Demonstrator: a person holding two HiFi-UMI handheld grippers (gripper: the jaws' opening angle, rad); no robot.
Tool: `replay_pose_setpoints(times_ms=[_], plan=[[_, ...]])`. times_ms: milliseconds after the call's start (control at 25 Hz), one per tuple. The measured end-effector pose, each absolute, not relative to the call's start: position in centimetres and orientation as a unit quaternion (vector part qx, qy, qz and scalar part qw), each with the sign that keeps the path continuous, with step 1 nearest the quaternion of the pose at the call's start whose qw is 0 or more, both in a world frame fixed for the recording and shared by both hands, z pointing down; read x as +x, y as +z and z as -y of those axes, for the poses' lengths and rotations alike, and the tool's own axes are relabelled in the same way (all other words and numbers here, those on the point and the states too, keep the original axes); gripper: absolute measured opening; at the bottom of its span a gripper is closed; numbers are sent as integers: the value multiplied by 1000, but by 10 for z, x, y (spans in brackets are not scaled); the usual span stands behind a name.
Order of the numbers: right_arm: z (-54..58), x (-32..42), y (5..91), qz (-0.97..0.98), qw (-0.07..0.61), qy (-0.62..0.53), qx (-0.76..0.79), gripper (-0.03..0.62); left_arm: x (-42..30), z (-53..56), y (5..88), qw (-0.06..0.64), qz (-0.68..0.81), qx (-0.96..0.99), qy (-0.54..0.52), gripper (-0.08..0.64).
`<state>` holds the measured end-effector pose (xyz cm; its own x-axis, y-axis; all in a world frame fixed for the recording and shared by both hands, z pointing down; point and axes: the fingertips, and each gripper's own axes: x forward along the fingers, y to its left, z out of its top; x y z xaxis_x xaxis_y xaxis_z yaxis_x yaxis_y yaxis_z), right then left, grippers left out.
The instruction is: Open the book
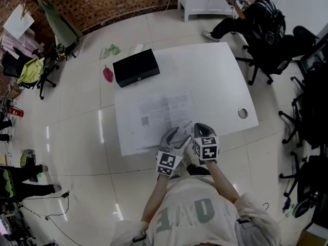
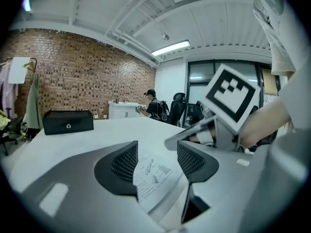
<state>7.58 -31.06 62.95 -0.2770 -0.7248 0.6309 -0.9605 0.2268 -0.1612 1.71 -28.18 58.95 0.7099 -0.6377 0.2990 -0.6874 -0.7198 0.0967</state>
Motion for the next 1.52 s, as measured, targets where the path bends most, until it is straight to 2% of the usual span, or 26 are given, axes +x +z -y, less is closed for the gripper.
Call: replay_pose_setpoints(times_ms=[40, 80, 120, 240, 320, 400, 480, 680, 1160, 1360, 1520], plan=[[307, 82, 648, 741, 234, 286, 560, 34, 14, 282, 592, 105, 363, 917, 124, 273], [303, 85, 663, 734, 247, 304, 556, 134, 10, 282, 594, 109, 367, 915, 125, 272], [299, 87, 675, 727, 256, 319, 551, 163, 5, 282, 595, 115, 371, 913, 126, 272], [293, 89, 691, 717, 264, 341, 548, 165, -5, 284, 598, 126, 385, 906, 125, 272], [294, 88, 693, 717, 257, 348, 546, 120, -6, 286, 599, 126, 388, 905, 124, 272], [295, 89, 691, 713, 258, 347, 552, 106, -7, 287, 599, 123, 388, 905, 124, 272], [296, 93, 688, 710, 262, 337, 560, 52, -5, 287, 597, 123, 386, 906, 124, 272], [295, 94, 680, 716, 281, 313, 557, 19, 0, 282, 598, 121, 379, 909, 124, 272], [303, 60, 592, 776, 189, 303, 520, 8, 36, 267, 614, 75, 320, 924, 196, 272], [304, 51, 588, 783, 187, 297, 513, 6, 27, 272, 605, 47, 336, 921, 194, 180], [305, 48, 587, 782, 186, 300, 513, 6, 27, 272, 605, 42, 327, 924, 192, 171]])
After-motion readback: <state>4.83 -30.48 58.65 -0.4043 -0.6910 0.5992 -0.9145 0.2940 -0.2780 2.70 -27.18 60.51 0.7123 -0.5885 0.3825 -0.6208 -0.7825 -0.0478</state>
